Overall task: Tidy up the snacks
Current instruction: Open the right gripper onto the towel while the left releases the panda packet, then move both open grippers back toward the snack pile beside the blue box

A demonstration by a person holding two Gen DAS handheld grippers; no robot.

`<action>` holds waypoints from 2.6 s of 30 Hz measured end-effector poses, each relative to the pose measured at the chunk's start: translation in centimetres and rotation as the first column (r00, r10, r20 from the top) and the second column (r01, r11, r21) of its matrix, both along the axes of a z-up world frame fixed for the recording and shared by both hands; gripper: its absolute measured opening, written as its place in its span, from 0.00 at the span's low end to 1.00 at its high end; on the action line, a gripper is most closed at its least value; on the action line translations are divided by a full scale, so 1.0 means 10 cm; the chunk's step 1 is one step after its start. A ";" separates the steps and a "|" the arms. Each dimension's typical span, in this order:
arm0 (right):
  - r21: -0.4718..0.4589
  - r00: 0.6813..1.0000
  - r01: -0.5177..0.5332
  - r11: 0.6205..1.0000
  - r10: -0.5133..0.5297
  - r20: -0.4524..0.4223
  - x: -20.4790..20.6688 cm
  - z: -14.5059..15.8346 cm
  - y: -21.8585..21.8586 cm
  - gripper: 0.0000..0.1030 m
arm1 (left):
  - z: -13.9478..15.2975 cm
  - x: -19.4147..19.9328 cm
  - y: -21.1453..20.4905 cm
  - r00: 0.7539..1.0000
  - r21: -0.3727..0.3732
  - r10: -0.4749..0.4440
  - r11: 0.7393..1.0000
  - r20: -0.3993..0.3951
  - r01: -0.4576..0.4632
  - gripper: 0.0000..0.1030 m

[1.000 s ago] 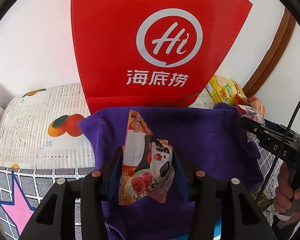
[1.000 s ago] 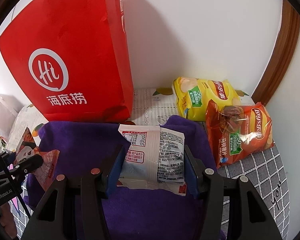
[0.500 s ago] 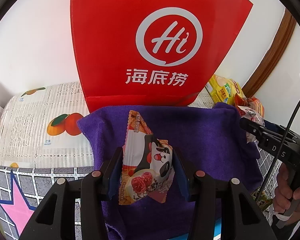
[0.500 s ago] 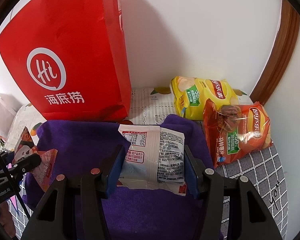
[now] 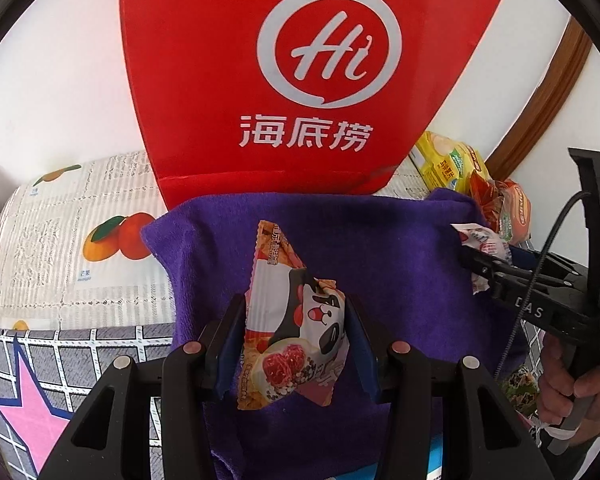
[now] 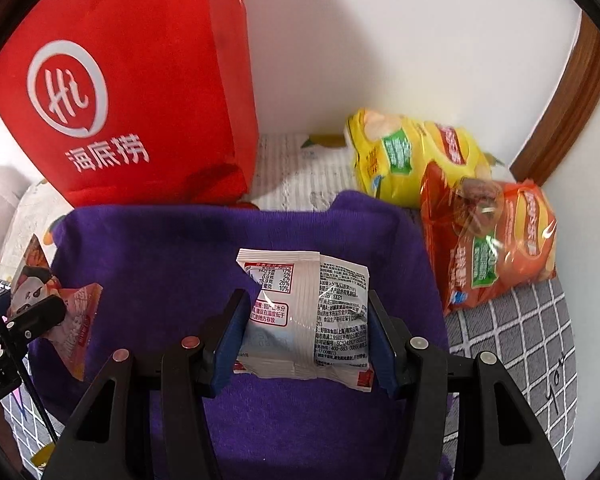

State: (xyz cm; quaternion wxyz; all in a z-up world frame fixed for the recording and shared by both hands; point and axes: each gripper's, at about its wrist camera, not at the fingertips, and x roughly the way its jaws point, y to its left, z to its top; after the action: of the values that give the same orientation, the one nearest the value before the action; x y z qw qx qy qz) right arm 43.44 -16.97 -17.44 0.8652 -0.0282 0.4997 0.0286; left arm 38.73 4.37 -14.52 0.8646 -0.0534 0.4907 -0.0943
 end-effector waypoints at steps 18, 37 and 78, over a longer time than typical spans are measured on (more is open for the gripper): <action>-0.015 0.995 -0.023 1.000 0.021 -0.092 0.05 -0.26 0.12 0.56 | -0.11 0.06 -0.03 0.999 0.012 0.006 1.000 -0.043 -0.005 0.46; 0.016 0.999 -0.034 0.999 0.035 -0.032 0.05 -0.07 0.16 0.71 | 0.01 -0.02 -0.08 1.000 0.013 -0.022 1.000 -0.006 0.022 0.63; 0.171 0.999 0.030 0.985 -0.037 0.035 -2.04 0.27 -0.51 0.71 | 0.87 -1.54 0.04 0.986 0.029 -0.020 0.999 0.165 0.016 0.68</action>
State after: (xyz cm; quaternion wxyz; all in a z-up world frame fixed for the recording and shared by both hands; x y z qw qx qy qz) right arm 23.05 -22.07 -14.73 0.8743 0.0539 0.4792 0.0562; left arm 23.29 4.77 -5.80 0.9021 -0.0290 0.4189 -0.0996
